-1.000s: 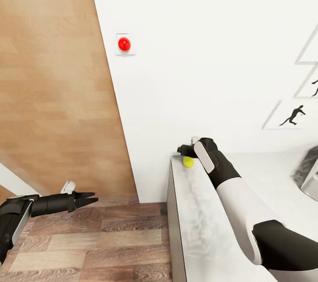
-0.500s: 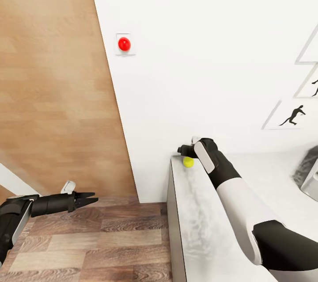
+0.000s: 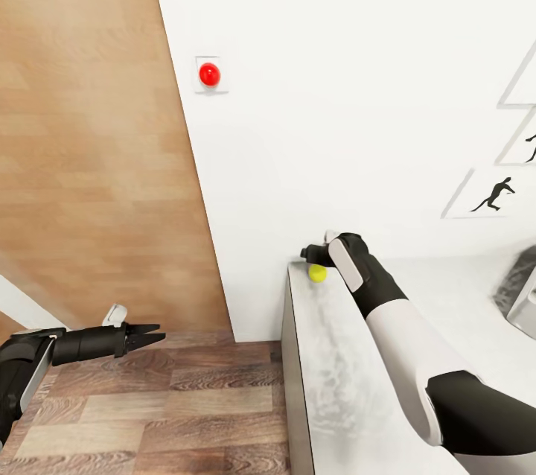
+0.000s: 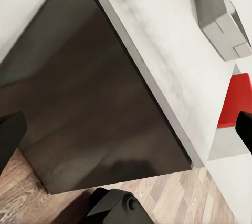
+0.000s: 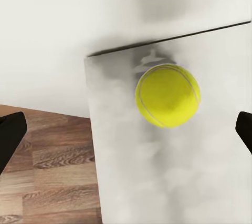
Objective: Put all the toys in the child's room - the three board games (two on the bed and one on the table), the two jigsaw puzzles on the table, and the tennis ball on the table - inside the toy box on the table in the child's room.
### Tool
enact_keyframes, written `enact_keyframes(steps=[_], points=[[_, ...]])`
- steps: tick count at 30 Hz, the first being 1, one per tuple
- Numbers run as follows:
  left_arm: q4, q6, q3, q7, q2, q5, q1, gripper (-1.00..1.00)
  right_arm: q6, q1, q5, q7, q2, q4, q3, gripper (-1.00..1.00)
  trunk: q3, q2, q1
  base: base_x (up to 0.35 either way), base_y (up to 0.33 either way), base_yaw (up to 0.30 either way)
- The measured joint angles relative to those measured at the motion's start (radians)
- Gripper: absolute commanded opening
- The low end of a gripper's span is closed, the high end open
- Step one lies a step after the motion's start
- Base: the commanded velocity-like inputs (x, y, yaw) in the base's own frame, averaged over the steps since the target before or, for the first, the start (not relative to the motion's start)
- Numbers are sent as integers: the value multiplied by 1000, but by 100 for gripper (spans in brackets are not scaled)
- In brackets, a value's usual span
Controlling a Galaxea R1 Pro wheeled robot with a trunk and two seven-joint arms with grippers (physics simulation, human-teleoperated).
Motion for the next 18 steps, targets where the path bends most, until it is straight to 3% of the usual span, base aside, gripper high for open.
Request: enact_keyframes(steps=[10,18], points=[[0,0,1,0,0,0,0,100,1,-12,1,-1,-22,4,-2,100,-1,0,0,0,0,0],[0,1,1,1,0,0,0,100,-4,-69,2,-1,-35,99,-3,100,-11,0,0,0,0,0]])
